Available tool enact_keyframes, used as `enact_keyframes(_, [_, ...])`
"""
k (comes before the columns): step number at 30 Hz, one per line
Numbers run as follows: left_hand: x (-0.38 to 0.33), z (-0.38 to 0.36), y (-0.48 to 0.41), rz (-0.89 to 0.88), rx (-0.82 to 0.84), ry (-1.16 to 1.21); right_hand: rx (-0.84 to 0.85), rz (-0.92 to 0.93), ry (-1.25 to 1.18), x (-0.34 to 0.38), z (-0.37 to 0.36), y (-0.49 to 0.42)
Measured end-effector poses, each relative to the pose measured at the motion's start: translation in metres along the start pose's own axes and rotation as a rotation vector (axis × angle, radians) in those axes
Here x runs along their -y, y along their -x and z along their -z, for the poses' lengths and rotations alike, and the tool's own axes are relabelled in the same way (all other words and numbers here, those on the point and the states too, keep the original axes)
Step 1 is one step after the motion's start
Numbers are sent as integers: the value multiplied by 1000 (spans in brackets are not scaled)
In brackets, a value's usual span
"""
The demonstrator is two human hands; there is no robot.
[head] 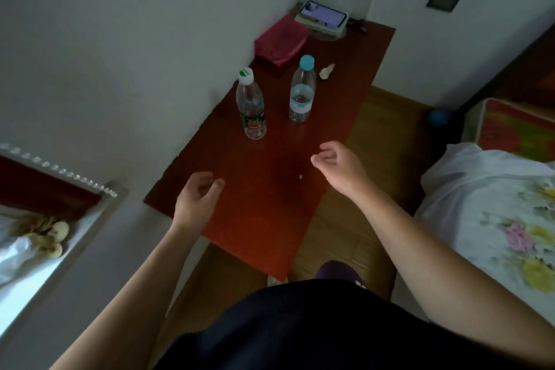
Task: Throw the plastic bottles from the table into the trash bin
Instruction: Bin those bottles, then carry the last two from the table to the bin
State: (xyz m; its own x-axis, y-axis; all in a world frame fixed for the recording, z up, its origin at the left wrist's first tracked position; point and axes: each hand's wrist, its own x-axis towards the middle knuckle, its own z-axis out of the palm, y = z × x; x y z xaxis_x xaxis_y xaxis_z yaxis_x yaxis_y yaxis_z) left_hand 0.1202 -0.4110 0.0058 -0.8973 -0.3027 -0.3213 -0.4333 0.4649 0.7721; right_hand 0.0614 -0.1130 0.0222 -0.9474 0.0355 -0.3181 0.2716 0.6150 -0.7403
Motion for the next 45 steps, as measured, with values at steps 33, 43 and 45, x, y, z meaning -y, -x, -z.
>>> enact_keyframes(33, [-94,-56,-31,188,-526,260,409,498,-8,62,-4,-158])
enact_keyframes(43, [20,-14,214,431,-974,486,796,826,121,106,-119,7])
enact_keyframes(45, [41,-22,275,492,-1068,491,895,872,136,103,-137,51])
